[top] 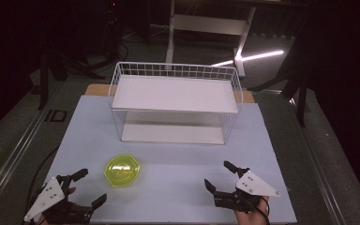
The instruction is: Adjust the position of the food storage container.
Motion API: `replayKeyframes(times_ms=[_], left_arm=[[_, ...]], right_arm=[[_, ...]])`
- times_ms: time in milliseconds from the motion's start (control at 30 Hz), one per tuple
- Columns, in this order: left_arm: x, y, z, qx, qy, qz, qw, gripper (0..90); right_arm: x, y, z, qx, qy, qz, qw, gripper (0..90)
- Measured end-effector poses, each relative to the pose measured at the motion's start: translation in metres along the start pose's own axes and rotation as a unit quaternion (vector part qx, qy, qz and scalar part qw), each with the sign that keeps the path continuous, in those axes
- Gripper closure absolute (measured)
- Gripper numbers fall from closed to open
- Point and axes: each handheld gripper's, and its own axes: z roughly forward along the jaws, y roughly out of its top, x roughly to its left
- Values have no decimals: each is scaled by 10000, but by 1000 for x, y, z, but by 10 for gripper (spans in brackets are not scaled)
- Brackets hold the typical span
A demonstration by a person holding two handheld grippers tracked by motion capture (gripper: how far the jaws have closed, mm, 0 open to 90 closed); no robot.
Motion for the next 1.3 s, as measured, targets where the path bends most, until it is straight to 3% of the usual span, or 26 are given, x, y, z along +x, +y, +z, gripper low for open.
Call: replayKeyframes(times_ms=[133,233,300,367,433,567,667,733,800,833,867,967,1100,1200,1267,1300], left_arm=[[0,3,-4,-70,174,-87,9998,13],[0,4,-6,25,366,-142,9992,13],[0,5,-8,57,629,-272,9976,13],[2,6,-10,47,711,-458,9964,13],[2,7,-12,159,894,-515,9945,13],[4,7,-13,345,818,-425,9951,13],[6,5,-9,680,807,-392,9936,26],[6,3,-8,766,779,-389,9933,142],[8,-3,-3,1184,824,-383,9888,194],[9,-5,-1,1269,926,-356,9869,267],[9,-6,0,1375,1019,-338,9847,267],[13,-12,8,1825,1163,-265,9759,381],[14,-19,16,2160,1016,-318,9706,603],[13,-23,25,2294,873,-384,9686,678],[16,-24,32,2378,810,-556,9663,682],[17,-25,35,2389,765,-563,9664,718]], right_arm=[[1,0,1,84,20,-57,9999,145],[2,1,0,71,11,-71,9999,144],[2,2,-1,14,-75,-120,9999,142],[1,3,-3,-50,-128,-96,9999,140],[0,4,-4,-122,-100,-52,9999,141],[0,4,-5,-127,-117,-69,9998,141],[1,4,-5,-147,-68,-42,9999,142],[2,5,-5,-191,-77,-38,9998,142],[3,6,-5,-208,-64,-42,9998,142],[4,7,-5,-221,-52,-54,9997,142],[4,7,-5,-221,-52,-54,9997,142],[4,6,-4,-177,-43,-46,9998,142],[3,6,-3,-143,18,63,9999,142],[2,5,-3,-131,38,80,9999,142],[3,5,-3,-137,37,71,9999,142],[3,6,-3,-137,34,66,9999,142]])
